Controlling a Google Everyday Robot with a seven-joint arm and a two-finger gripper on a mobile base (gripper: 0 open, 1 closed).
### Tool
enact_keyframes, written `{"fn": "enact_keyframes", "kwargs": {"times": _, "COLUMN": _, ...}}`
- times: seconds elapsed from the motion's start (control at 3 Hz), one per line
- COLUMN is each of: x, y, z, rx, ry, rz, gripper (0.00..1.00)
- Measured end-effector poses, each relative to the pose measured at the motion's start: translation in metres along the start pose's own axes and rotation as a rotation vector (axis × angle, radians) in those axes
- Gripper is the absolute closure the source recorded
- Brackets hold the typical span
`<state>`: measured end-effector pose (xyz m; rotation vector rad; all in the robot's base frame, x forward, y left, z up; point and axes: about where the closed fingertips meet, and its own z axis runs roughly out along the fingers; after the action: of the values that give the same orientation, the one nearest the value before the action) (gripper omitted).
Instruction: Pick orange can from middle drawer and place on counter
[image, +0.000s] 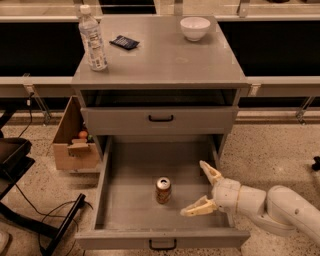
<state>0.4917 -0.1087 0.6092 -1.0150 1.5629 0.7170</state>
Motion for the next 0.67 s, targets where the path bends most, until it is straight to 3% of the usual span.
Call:
{"fn": "enact_keyframes", "kwargs": {"times": 0.33, "x": 0.017, "y": 0.000, "z": 0.018, "rx": -0.036, "ry": -0.024, "rz": 0.032, "gripper": 0.00}}
{"fn": "enact_keyframes", "kwargs": {"times": 0.67, "x": 0.059, "y": -0.014, "z": 0.063, "rx": -0.082, "ry": -0.026, "rz": 0.035, "gripper": 0.00}}
